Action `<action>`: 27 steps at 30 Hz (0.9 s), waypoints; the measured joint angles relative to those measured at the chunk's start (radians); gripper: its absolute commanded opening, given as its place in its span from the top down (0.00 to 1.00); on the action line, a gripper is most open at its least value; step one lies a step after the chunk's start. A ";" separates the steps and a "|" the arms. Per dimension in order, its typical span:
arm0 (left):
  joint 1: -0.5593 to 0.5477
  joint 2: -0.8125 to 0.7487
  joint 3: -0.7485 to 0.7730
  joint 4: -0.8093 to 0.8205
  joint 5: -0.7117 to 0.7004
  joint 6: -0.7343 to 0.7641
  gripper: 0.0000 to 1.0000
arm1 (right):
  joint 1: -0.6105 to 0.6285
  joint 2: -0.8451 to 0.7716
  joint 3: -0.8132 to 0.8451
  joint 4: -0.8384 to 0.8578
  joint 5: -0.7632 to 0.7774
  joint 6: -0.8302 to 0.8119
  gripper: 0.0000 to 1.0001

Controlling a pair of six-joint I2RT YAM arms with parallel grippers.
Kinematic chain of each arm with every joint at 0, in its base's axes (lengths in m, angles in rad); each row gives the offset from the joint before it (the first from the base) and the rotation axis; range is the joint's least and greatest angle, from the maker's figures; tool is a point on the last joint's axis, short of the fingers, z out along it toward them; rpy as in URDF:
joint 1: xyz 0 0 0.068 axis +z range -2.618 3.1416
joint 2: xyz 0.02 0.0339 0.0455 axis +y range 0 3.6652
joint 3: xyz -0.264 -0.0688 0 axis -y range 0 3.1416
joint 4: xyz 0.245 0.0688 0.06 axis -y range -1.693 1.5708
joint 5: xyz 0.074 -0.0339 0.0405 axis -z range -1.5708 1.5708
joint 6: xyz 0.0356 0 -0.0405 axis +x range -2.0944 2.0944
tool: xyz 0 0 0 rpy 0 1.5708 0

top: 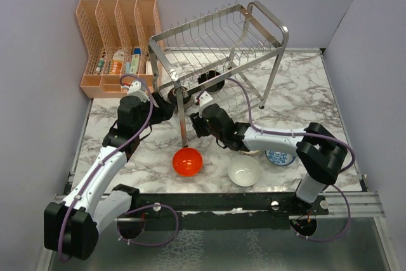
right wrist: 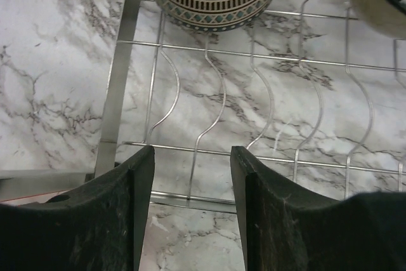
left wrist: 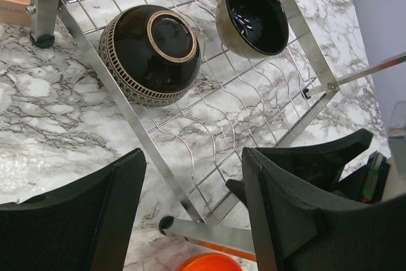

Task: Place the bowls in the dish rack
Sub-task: Adjust the dish rack at the center of the board.

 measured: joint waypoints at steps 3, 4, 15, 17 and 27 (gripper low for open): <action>0.000 0.000 -0.005 0.000 0.000 0.000 0.35 | 0.000 -0.015 0.000 -0.005 0.058 -0.016 0.49; 0.000 0.000 -0.005 0.000 0.000 0.000 0.36 | 0.000 -0.015 0.000 -0.007 0.068 -0.017 0.49; 0.000 0.000 -0.005 0.000 0.000 0.000 0.36 | -0.084 -0.037 -0.006 -0.081 0.122 0.084 0.54; 0.000 0.000 -0.005 0.001 0.000 0.000 0.36 | -0.125 -0.055 -0.010 -0.088 0.102 0.112 0.54; 0.000 0.000 -0.014 0.011 0.000 0.000 0.36 | -0.225 -0.064 -0.010 -0.052 0.025 0.114 0.59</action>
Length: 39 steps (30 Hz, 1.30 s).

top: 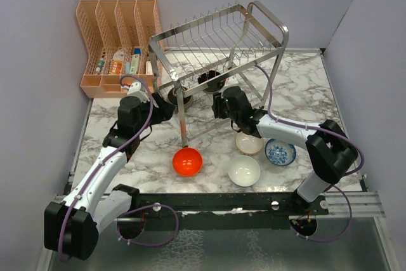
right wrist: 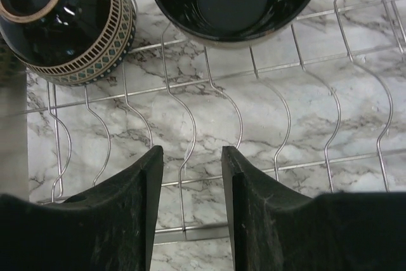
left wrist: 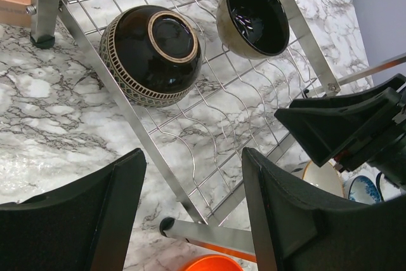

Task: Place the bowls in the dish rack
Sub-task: Adjust the dish rack at the center of the board.

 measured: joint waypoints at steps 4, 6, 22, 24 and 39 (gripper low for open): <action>0.001 0.000 0.000 0.005 0.000 0.000 0.36 | -0.032 0.002 0.001 0.070 -0.069 -0.071 0.59; 0.001 0.000 0.000 0.005 0.000 0.000 0.36 | -0.042 0.009 0.009 0.092 -0.086 -0.105 0.59; 0.001 0.000 -0.010 0.010 0.000 0.003 0.36 | -0.110 0.093 0.087 0.241 -0.164 -0.177 0.58; 0.001 0.000 -0.010 0.010 0.000 0.003 0.36 | -0.117 0.111 0.123 0.232 -0.151 -0.164 0.58; 0.001 0.006 -0.010 0.010 0.000 0.005 0.37 | -0.179 0.198 0.255 0.072 -0.064 0.071 0.57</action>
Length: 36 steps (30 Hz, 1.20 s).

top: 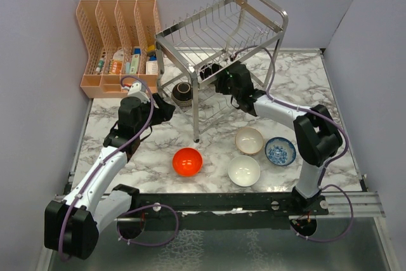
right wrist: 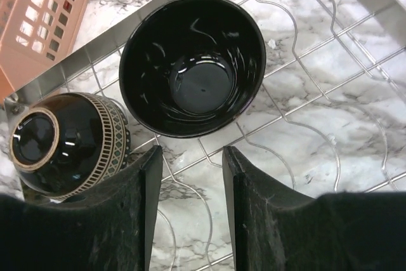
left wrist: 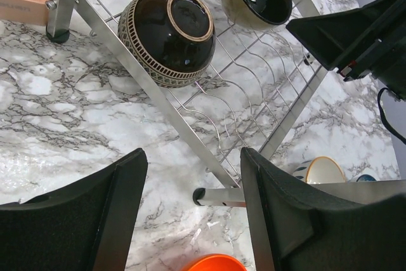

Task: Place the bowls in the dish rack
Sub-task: Adjust the dish rack at the center of the board, then adjust the bowl in the dish rack.

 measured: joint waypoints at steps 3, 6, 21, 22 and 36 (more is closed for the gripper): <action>0.000 0.000 0.000 0.000 0.000 0.000 0.37 | -0.006 0.000 -0.021 0.002 -0.013 0.062 0.57; 0.000 0.001 0.000 0.000 0.000 0.000 0.37 | -0.019 0.000 -0.070 0.015 -0.042 0.124 0.57; 0.000 0.002 0.000 0.001 0.000 0.000 0.37 | -0.027 -0.090 -0.159 0.044 -0.152 0.323 0.56; 0.000 0.002 0.000 0.000 0.000 0.000 0.37 | -0.027 -0.090 -0.148 0.046 -0.151 0.340 0.54; 0.000 0.027 0.003 -0.005 0.000 0.019 0.37 | -0.041 -0.024 0.010 -0.041 -0.054 0.518 0.41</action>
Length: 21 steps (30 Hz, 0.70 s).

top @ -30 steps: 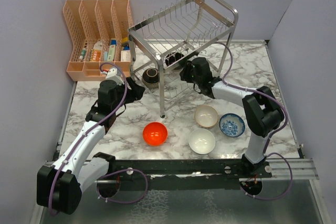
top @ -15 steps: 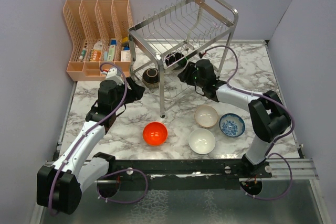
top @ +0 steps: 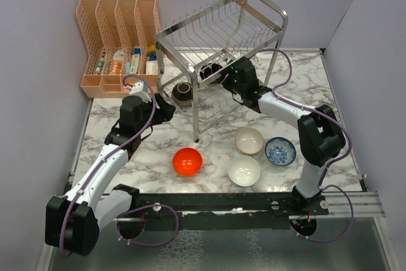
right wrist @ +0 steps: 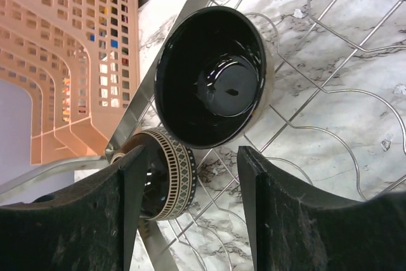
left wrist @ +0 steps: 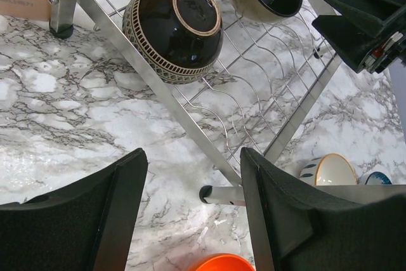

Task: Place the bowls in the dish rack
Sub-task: Adjust the bowl in the dish rack.

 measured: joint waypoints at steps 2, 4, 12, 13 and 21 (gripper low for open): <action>0.000 0.003 0.005 -0.003 0.000 0.005 0.37 | -0.005 0.008 0.002 -0.003 0.008 0.014 0.42; 0.000 0.005 0.012 -0.008 0.000 0.010 0.37 | -0.008 0.016 0.002 -0.005 0.013 0.026 0.42; 0.000 0.018 0.017 -0.014 0.000 0.021 0.38 | -0.034 0.094 0.016 -0.006 0.013 0.069 0.46; 0.000 0.020 0.017 -0.014 0.000 0.021 0.38 | -0.037 0.109 0.022 -0.007 0.013 0.070 0.46; 0.000 0.029 0.018 -0.018 0.000 0.023 0.38 | -0.050 0.191 0.082 0.002 0.013 0.072 0.59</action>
